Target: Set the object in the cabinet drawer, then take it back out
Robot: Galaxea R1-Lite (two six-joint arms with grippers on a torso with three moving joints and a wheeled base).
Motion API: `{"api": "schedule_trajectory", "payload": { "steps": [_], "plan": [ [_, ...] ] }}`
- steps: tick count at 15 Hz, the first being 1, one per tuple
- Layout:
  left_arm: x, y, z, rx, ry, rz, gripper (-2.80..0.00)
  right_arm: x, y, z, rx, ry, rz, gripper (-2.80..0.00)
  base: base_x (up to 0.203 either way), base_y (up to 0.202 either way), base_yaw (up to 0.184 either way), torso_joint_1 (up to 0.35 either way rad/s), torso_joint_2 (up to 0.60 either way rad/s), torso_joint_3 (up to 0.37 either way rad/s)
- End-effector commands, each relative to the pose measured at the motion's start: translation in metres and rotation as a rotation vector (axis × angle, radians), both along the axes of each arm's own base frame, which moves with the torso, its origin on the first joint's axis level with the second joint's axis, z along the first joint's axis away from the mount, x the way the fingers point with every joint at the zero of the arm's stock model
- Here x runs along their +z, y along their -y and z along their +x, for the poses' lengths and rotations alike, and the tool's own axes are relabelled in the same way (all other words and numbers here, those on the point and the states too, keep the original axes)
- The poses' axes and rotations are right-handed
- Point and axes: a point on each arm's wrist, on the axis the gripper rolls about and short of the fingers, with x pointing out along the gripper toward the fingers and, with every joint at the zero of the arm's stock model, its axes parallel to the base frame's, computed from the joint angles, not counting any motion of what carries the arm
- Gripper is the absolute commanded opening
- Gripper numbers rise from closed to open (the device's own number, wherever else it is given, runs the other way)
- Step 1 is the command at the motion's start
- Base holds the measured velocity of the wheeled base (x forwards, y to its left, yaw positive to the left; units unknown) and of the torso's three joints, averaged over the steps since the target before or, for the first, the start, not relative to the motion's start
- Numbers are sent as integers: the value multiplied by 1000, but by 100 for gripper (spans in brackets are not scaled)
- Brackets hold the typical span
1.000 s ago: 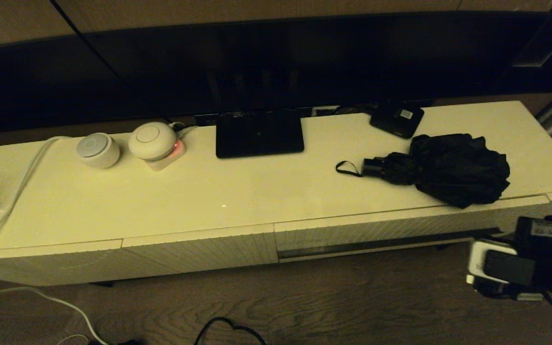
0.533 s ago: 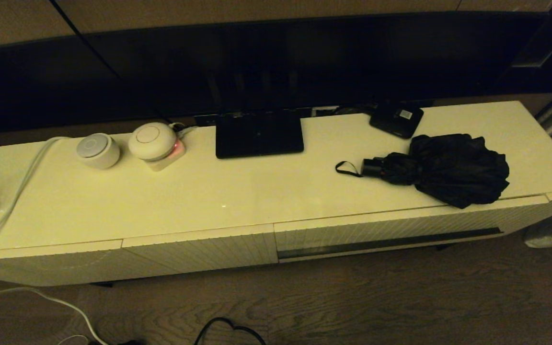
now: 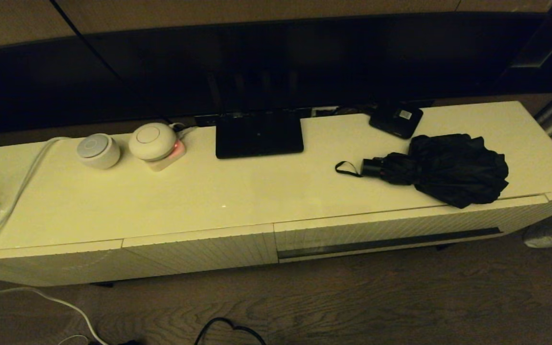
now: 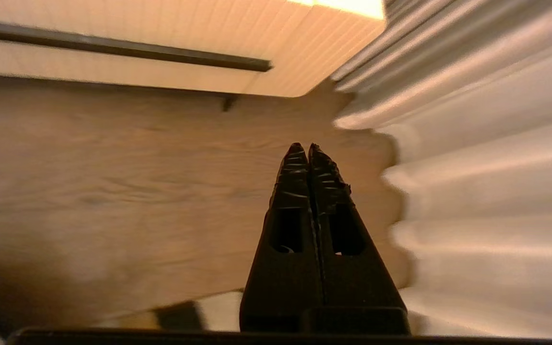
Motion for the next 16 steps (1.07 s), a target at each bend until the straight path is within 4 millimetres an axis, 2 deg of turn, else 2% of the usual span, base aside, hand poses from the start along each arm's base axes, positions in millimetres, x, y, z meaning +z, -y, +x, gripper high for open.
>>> {"api": "schedule_trajectory", "payload": {
  "steps": [1, 2, 6, 9, 11, 16],
  "plan": [
    [-1, 0, 0, 1, -3, 0, -280, -28, -1, -5, 33, 29, 21, -280, 0, 0, 0, 0, 0, 0],
    [-1, 0, 0, 1, -3, 0, -280, -38, -2, -1, 89, 13, 29, -280, 0, 0, 0, 0, 0, 0],
    [-1, 0, 0, 1, -3, 0, -280, -51, -4, 11, 138, 90, 188, -280, 0, 0, 0, 0, 0, 0],
    [-1, 0, 0, 1, -3, 0, -280, -69, -7, 20, 268, 49, 233, -280, 0, 0, 0, 0, 0, 0],
    [-1, 0, 0, 1, -3, 0, -280, -76, -8, 26, 337, 89, 225, -280, 0, 0, 0, 0, 0, 0],
    [-1, 0, 0, 1, -3, 0, -280, -76, -8, 27, 348, 115, 263, -280, 0, 0, 0, 0, 0, 0]
  ]
}}
